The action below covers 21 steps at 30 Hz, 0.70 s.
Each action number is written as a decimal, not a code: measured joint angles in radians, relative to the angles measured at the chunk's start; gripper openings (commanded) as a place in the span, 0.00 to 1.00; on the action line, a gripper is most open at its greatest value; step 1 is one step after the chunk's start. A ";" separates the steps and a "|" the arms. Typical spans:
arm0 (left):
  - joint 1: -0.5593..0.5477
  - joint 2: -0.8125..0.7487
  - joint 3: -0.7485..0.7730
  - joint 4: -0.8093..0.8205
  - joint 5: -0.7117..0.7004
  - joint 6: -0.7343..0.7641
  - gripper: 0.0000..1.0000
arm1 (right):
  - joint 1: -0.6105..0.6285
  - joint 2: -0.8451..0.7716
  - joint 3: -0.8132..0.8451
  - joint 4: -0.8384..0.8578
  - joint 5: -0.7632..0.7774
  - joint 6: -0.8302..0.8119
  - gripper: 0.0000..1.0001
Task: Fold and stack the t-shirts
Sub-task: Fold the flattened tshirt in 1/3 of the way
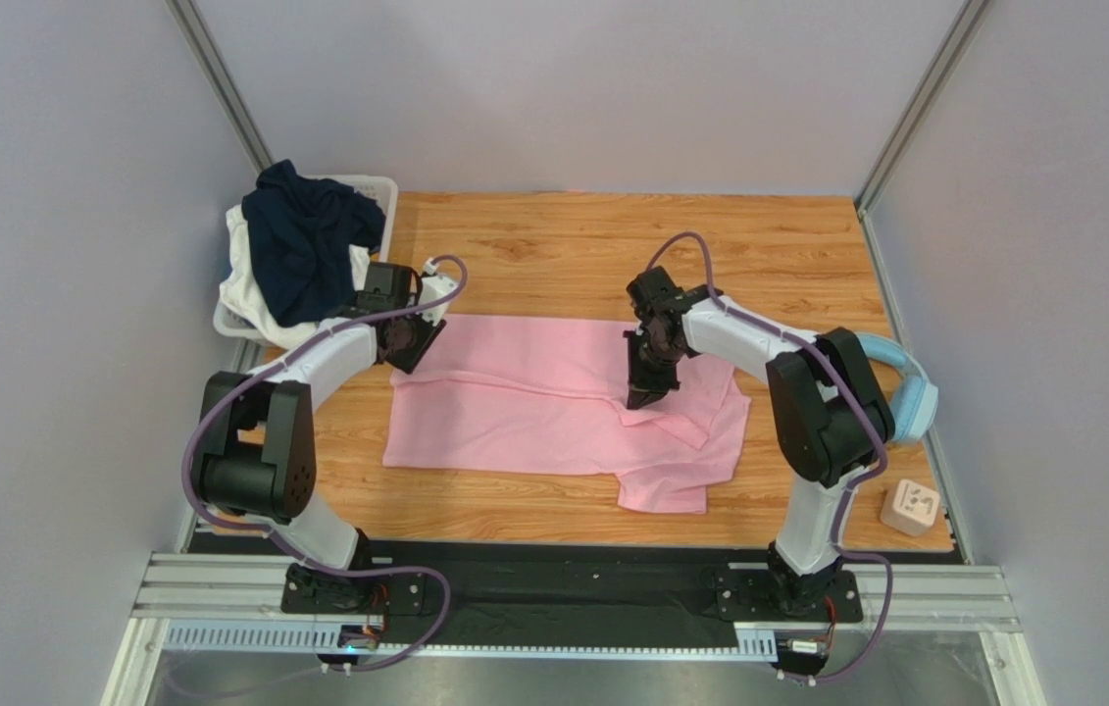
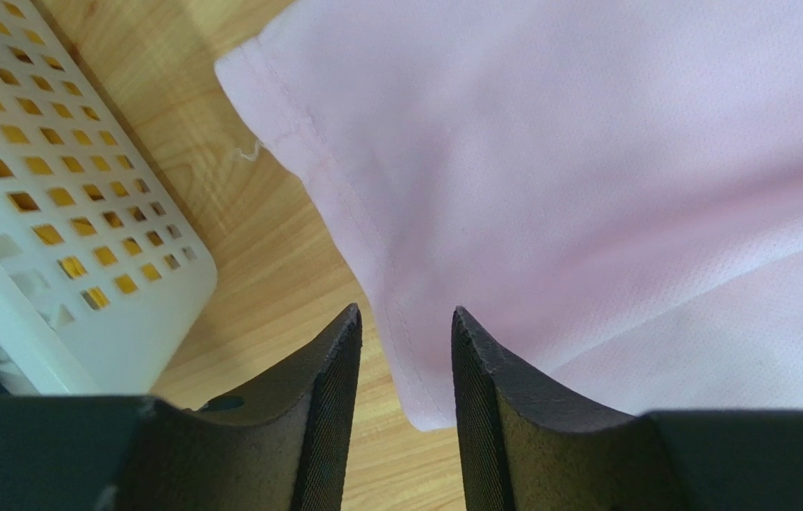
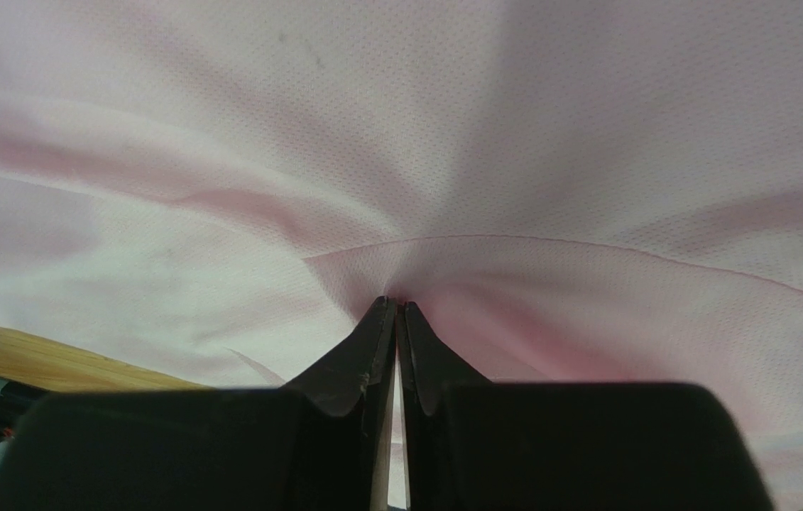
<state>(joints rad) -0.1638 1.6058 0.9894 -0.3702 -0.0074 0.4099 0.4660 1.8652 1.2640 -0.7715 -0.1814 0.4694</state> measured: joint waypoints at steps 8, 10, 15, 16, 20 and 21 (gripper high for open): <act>0.000 -0.058 -0.119 0.014 0.003 0.008 0.41 | 0.075 -0.061 -0.067 0.007 0.004 0.031 0.08; 0.000 -0.060 -0.137 0.015 0.003 0.011 0.41 | 0.097 -0.079 -0.084 0.006 0.005 0.037 0.08; 0.000 -0.064 -0.146 0.016 0.002 0.016 0.40 | 0.117 -0.100 -0.092 -0.002 0.014 0.042 0.07; 0.000 -0.070 -0.145 0.014 0.002 0.016 0.40 | 0.117 -0.100 -0.087 -0.008 0.023 0.042 0.06; 0.000 -0.109 -0.109 -0.013 0.002 0.018 0.41 | 0.115 -0.100 -0.023 -0.066 0.055 0.038 0.11; 0.000 -0.121 -0.093 -0.022 0.003 0.018 0.41 | 0.115 -0.100 -0.002 -0.071 0.061 0.038 0.12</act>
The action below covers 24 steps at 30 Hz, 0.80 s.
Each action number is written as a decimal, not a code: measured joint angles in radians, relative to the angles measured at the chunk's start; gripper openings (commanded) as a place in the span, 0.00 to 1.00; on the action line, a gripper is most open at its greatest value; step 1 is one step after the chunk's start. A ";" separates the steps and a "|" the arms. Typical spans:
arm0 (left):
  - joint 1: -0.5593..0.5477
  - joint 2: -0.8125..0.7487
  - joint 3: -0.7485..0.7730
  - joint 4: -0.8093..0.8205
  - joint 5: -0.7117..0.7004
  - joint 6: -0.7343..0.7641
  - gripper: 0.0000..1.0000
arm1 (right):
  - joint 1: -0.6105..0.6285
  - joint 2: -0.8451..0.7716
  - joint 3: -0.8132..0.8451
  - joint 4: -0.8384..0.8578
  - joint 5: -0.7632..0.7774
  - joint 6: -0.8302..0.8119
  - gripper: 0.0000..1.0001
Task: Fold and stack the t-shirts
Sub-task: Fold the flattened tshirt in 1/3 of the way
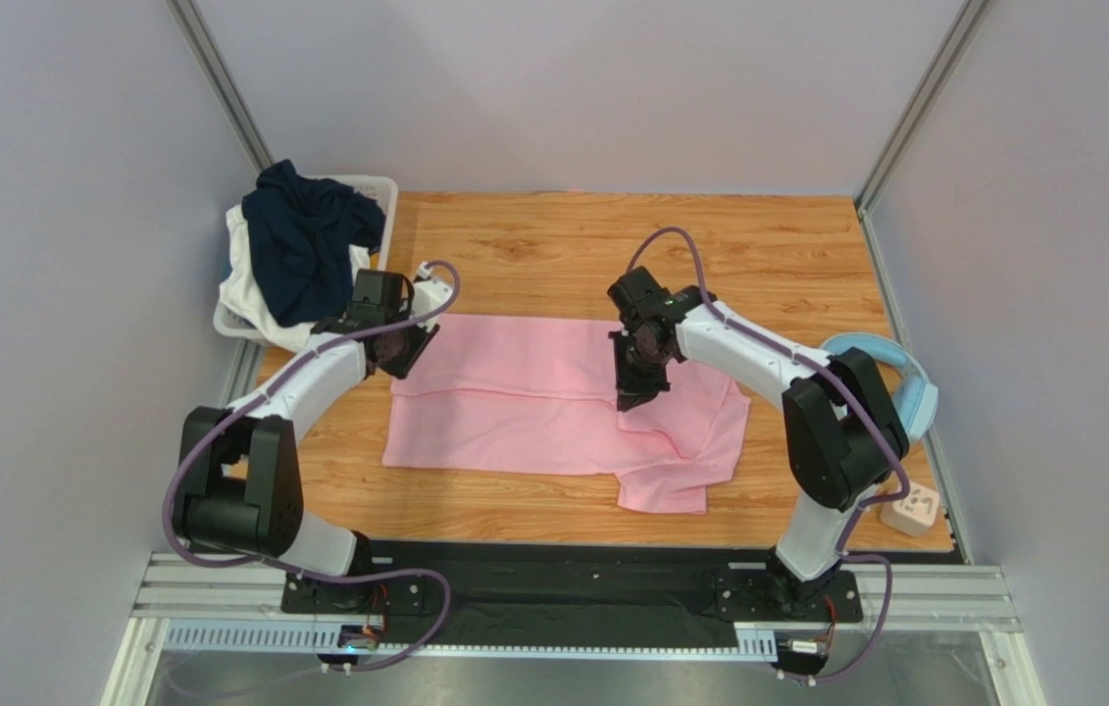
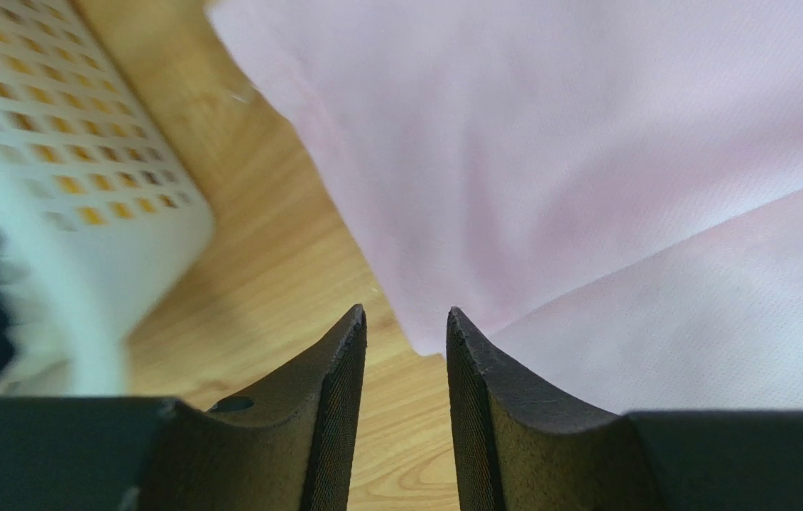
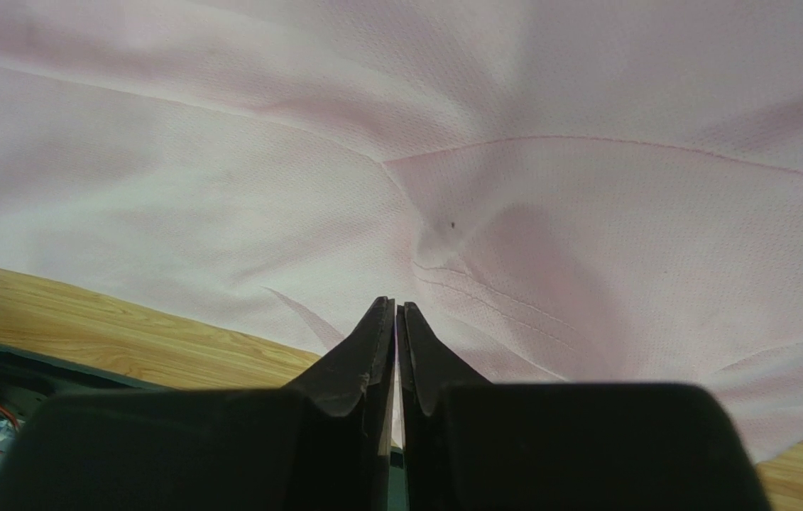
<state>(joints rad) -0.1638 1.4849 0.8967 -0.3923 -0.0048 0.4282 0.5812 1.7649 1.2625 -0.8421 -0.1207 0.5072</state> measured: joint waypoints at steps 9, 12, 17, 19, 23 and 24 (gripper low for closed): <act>-0.008 -0.042 0.219 -0.034 0.072 -0.048 0.40 | 0.014 -0.014 0.034 -0.010 0.016 -0.014 0.11; -0.027 0.018 0.263 -0.023 0.074 -0.062 0.39 | 0.017 -0.010 0.042 -0.010 0.021 -0.017 0.10; -0.057 0.160 0.209 -0.006 0.067 -0.066 0.37 | 0.018 0.012 0.047 -0.008 0.026 -0.018 0.09; -0.060 0.203 0.158 -0.010 0.063 -0.066 0.36 | 0.018 0.017 0.041 -0.001 0.025 -0.018 0.09; -0.061 0.222 0.115 -0.016 0.057 -0.056 0.36 | 0.012 0.019 0.011 0.012 0.010 -0.017 0.09; -0.061 0.222 0.116 -0.024 0.056 -0.054 0.36 | 0.007 0.020 0.010 0.011 0.005 -0.017 0.11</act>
<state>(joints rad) -0.2249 1.7073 1.0122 -0.4160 0.0513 0.3744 0.5884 1.7847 1.2724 -0.8307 -0.1158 0.4900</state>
